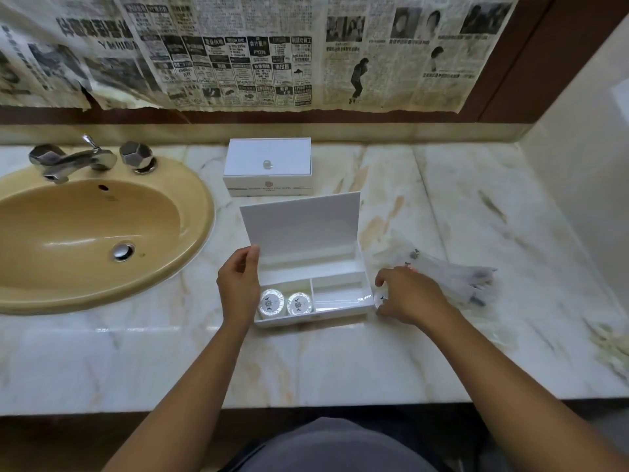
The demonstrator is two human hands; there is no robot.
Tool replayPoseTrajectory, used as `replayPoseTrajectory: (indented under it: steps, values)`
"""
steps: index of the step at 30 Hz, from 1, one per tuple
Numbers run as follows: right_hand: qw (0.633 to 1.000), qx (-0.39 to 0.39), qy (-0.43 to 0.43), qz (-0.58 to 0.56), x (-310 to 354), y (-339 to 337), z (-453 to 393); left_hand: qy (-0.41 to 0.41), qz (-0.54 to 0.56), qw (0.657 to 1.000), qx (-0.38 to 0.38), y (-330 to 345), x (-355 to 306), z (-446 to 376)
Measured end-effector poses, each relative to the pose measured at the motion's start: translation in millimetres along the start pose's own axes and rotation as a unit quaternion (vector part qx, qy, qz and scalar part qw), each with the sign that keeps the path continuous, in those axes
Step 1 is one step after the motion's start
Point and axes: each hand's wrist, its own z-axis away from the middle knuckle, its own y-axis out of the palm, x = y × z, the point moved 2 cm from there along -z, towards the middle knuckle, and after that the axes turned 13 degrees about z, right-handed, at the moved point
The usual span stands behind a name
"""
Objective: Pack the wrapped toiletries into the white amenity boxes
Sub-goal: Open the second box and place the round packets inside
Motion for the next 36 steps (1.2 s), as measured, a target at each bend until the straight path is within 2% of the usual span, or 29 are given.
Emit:
replayPoseTrajectory:
  steps: [11, 15, 18, 22, 27, 36]
  values:
    - [0.999, -0.034, 0.009, 0.003, 1, -11, -1, -0.004, 0.006, 1.0, -0.001, 1, -1, 0]
    - [0.995, -0.101, 0.015, -0.021, 7, -42, 7, -0.007, 0.01, 1.0, -0.003, 1, -1, 1]
    - [0.987, -0.153, -0.019, -0.046, 27, -64, 18, -0.012, 0.012, 1.0, -0.009, 0, -1, 1]
    - [0.975, -0.169, -0.12, -0.082, 69, -74, 28, -0.018, 0.014, 1.0, -0.012, 1, -2, 2]
    - [0.968, -0.16, -0.191, 0.014, 111, -56, 21, -0.023, 0.014, 0.999, -0.019, 1, -2, 1]
    - [0.962, -0.134, -0.195, 0.138, 131, -37, 7, -0.02, 0.007, 1.0, -0.02, 1, -3, 1]
